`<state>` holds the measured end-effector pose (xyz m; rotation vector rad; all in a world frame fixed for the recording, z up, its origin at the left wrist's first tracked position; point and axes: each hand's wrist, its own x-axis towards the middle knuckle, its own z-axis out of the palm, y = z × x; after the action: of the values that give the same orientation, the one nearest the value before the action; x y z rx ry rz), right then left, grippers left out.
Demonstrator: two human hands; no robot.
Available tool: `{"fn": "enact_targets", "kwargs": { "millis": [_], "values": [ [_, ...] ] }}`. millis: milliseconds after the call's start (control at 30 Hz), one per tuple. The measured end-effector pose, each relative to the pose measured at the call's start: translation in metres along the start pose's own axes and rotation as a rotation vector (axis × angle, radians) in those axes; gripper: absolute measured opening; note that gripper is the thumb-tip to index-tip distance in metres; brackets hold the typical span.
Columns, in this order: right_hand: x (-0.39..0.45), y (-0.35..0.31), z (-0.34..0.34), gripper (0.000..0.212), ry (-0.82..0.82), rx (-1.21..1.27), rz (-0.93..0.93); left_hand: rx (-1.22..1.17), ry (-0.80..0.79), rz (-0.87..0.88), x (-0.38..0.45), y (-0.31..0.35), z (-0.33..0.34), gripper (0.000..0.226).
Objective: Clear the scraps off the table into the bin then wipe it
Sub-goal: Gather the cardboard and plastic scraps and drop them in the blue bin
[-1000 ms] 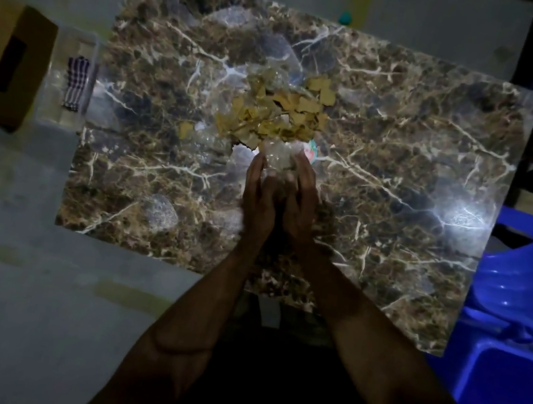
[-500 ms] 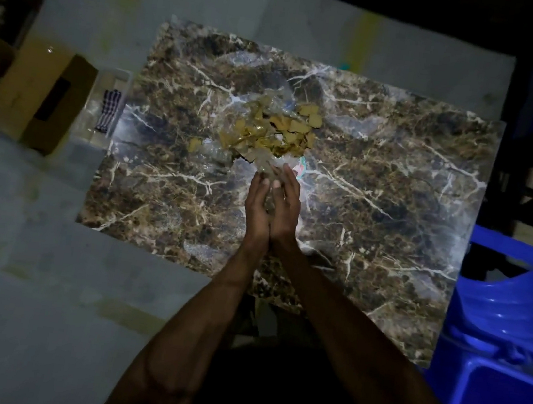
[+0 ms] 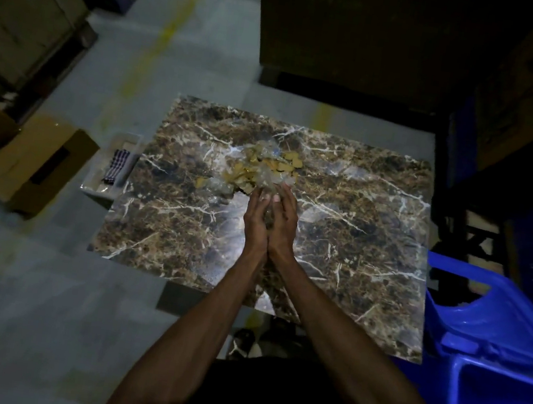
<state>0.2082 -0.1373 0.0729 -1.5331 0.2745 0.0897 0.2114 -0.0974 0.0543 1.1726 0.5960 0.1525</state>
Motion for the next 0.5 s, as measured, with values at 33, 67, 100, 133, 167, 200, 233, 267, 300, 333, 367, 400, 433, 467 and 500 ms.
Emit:
{"fn": "enact_targets", "kwargs": {
  "millis": [33,67,100,133,167,200,233,267,300,333,367,400,433,467,500],
  "values": [
    [-0.008,-0.001,0.000,0.037,0.019,-0.011,-0.024,-0.025,-0.031,0.009,-0.007,0.005,-0.004,0.039],
    [-0.013,0.001,-0.001,0.037,0.036,-0.004,-0.038,-0.033,-0.059,0.008,-0.014,0.010,-0.007,0.038],
    [-0.019,0.001,-0.004,0.038,0.028,-0.021,-0.040,-0.030,-0.079,-0.007,-0.021,0.012,-0.010,0.037],
    [-0.026,0.004,-0.007,0.040,-0.009,-0.080,-0.047,-0.021,-0.107,-0.012,-0.028,0.013,-0.012,0.036],
    [-0.035,0.004,-0.011,0.043,-0.032,-0.175,-0.086,-0.017,-0.137,-0.013,-0.034,0.011,-0.015,0.037],
    [-0.040,0.009,-0.016,0.044,-0.007,-0.256,-0.136,-0.014,-0.175,-0.016,-0.041,0.009,-0.016,0.040],
    [-0.045,0.007,-0.018,0.042,0.041,-0.258,-0.164,-0.008,-0.191,-0.019,-0.047,0.008,-0.016,0.040],
    [-0.050,0.008,-0.019,0.038,0.111,-0.217,-0.161,0.003,-0.199,-0.022,-0.053,0.009,-0.015,0.038],
    [-0.058,0.003,-0.021,0.034,0.173,-0.235,-0.170,0.005,-0.215,-0.019,-0.060,0.007,-0.014,0.037],
    [-0.065,0.003,-0.024,0.033,0.214,-0.215,-0.166,0.013,-0.234,-0.025,-0.067,0.006,-0.012,0.039],
    [-0.075,-0.005,-0.029,0.033,0.237,-0.226,-0.183,0.017,-0.261,-0.032,-0.073,0.003,-0.011,0.039],
    [-0.080,-0.008,-0.033,0.033,0.272,-0.204,-0.164,0.029,-0.285,-0.040,-0.082,0.002,-0.009,0.039],
    [-0.087,-0.010,-0.040,0.034,0.294,-0.229,-0.182,0.036,-0.314,-0.036,-0.089,-0.001,-0.007,0.039],
    [-0.088,-0.009,-0.047,0.036,0.329,-0.229,-0.198,0.040,-0.342,-0.042,-0.097,-0.001,-0.005,0.038],
    [-0.092,-0.007,-0.056,0.037,0.354,-0.248,-0.209,0.050,-0.367,-0.046,-0.105,-0.002,-0.001,0.038]
  ]
}}
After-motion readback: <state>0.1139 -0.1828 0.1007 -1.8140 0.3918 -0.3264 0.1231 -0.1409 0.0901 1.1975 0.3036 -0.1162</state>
